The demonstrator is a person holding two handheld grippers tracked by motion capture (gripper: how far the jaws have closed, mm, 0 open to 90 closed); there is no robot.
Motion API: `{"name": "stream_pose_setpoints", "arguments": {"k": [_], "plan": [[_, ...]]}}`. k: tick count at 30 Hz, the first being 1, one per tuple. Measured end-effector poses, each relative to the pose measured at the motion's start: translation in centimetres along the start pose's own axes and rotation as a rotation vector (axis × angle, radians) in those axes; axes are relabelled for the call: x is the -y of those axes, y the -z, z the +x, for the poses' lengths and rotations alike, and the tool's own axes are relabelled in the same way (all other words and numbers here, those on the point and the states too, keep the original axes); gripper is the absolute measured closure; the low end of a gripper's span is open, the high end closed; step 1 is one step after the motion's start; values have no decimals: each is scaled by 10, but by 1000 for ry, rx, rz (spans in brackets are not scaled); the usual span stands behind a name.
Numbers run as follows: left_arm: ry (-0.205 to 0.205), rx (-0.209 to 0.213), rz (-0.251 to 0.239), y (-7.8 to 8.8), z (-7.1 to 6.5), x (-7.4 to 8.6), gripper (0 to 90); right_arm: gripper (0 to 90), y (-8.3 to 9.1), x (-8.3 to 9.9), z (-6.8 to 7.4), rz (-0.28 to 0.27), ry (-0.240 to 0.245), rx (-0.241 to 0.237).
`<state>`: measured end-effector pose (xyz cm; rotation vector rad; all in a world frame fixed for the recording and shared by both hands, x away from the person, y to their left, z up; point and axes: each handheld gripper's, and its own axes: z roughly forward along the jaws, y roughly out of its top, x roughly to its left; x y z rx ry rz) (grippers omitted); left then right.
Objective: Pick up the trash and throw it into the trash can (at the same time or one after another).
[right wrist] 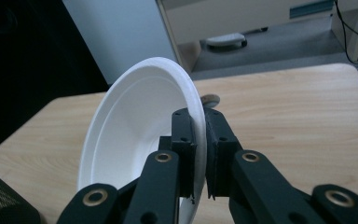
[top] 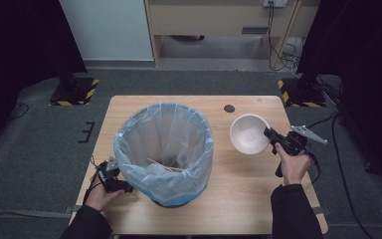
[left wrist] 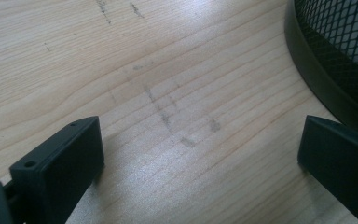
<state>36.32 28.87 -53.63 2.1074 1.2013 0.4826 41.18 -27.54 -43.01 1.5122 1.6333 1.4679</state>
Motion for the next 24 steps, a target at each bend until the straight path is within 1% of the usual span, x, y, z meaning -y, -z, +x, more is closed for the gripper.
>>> {"name": "stream_pose_setpoints", "arguments": {"k": [10, 13, 18, 19, 20, 24], "plan": [[0, 0, 0, 0, 0, 0, 0, 844, 15, -14, 1, -93, -27, -18], [0, 0, 0, 0, 0, 0, 0, 844, 20, -20, 3, -120, -30, -30], [0, 0, 0, 0, 0, 0, 0, 844, 28, -28, 8, -161, -30, -49], [0, 0, 0, 0, 0, 0, 0, 844, 28, -28, 8, -161, -30, -49], [0, 0, 0, 0, 0, 0, 0, 844, 33, -33, 11, -186, -33, -62], [0, 0, 0, 0, 0, 0, 0, 844, 41, -41, 17, -227, -28, -85]]}}
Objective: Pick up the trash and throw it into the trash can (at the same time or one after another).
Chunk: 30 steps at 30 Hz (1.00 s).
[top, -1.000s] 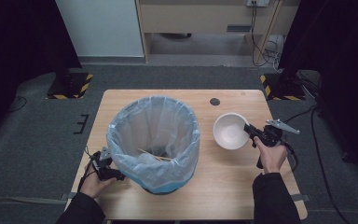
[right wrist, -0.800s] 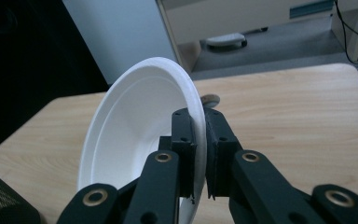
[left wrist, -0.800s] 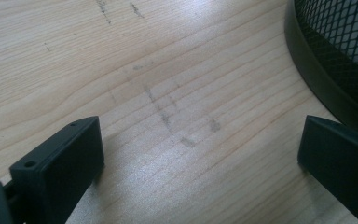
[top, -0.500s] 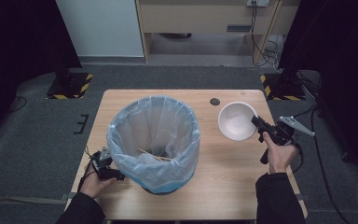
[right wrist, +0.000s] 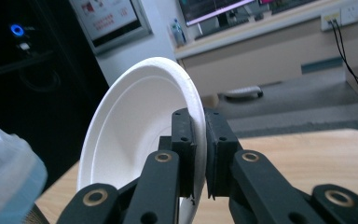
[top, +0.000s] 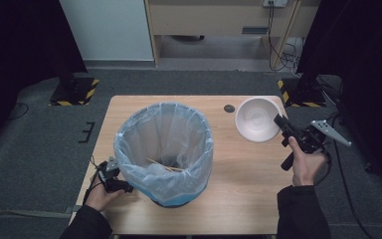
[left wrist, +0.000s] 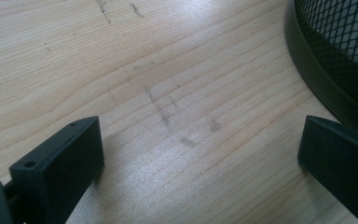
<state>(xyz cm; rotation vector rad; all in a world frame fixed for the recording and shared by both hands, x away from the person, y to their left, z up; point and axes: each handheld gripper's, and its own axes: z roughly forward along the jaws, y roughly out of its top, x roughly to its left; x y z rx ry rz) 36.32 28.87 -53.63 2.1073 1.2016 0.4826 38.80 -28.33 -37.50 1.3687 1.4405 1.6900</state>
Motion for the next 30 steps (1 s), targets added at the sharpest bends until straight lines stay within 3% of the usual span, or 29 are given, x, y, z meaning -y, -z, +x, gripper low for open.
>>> {"name": "stream_pose_setpoints", "arguments": {"k": [13, 14, 30], "plan": [[0, 0, 0, 0, 0, 0, 0, 844, 14, -25, 29, -96, 20, -94], [0, 0, 0, 0, 0, 0, 0, 845, 17, -29, 36, -112, 27, -115], [0, 0, 0, 0, 0, 0, 0, 845, 32, -47, 68, -182, 57, -228]]}}
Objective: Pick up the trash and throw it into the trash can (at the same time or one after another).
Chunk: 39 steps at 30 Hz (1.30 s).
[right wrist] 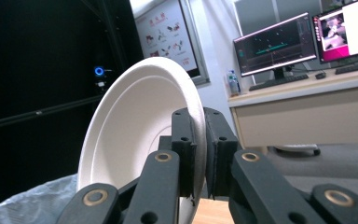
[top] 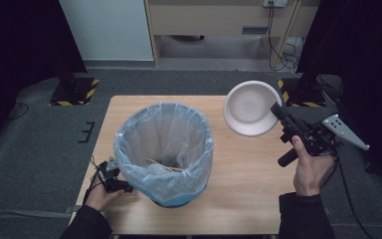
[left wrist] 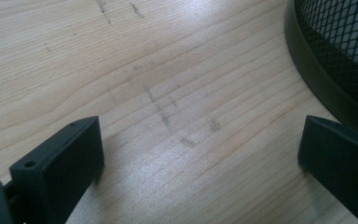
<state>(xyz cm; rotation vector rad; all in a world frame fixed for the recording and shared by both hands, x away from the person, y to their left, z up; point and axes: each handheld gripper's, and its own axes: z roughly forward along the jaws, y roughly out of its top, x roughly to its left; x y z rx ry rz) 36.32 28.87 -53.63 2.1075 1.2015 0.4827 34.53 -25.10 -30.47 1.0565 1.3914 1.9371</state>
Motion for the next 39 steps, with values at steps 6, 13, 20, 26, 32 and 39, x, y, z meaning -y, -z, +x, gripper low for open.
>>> {"name": "stream_pose_setpoints", "arguments": {"k": [6, 13, 20, 26, 32, 39], "plan": [[0, 0, 0, 0, 0, 0, 0, 845, 2, -6, 9, -23, 7, -29], [0, 0, 0, 0, 0, 0, 0, 845, 3, -11, 20, -40, 25, -64], [0, 0, 0, 0, 0, 0, 0, 845, 2, -14, 31, -51, 41, -97], [0, 0, 0, 0, 0, 0, 0, 845, 0, -15, 39, -55, 39, -131], [0, 0, 0, 0, 0, 0, 0, 845, -5, -15, 48, -48, 51, -151], [0, 0, 0, 0, 0, 0, 0, 845, -15, -15, 60, -53, 54, -181]]}}
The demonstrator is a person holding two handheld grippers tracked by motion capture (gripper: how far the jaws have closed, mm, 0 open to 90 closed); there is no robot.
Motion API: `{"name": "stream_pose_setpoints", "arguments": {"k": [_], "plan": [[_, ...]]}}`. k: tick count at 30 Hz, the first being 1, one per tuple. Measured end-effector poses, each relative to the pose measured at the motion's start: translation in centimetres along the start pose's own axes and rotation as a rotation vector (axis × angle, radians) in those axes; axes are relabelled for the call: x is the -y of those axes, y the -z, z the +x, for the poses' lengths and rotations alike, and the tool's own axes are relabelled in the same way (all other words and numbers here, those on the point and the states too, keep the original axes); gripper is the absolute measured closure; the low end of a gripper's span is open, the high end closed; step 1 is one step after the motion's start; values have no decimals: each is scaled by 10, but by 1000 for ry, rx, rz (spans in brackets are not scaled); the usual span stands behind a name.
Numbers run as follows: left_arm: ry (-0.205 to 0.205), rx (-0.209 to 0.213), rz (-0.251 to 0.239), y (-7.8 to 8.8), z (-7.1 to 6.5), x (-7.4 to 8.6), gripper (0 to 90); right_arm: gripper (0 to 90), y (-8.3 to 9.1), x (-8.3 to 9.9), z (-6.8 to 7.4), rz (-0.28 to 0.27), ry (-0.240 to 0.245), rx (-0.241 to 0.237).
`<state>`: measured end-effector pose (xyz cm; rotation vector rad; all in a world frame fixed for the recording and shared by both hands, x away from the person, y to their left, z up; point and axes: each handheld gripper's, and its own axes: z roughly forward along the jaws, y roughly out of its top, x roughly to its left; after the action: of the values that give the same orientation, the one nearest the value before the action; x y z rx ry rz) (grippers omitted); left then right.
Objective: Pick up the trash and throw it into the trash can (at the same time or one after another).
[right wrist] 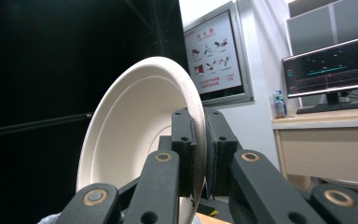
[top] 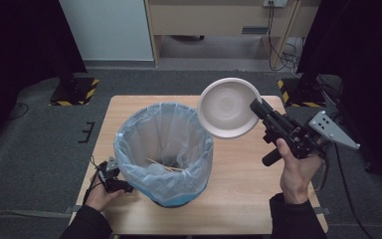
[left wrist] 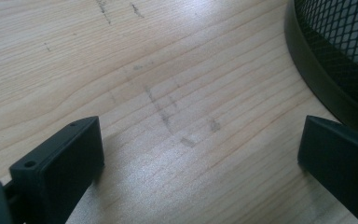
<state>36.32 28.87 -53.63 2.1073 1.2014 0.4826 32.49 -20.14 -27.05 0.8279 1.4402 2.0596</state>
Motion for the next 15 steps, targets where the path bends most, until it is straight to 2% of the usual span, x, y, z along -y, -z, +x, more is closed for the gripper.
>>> {"name": "stream_pose_setpoints", "arguments": {"k": [8, 15], "plan": [[0, 0, 0, 0, 0, 0, 0, 845, -20, 2, 16, 14, 7, -38], [0, 0, 0, 0, 0, 0, 0, 845, -44, 10, 33, 53, 27, -76]]}}
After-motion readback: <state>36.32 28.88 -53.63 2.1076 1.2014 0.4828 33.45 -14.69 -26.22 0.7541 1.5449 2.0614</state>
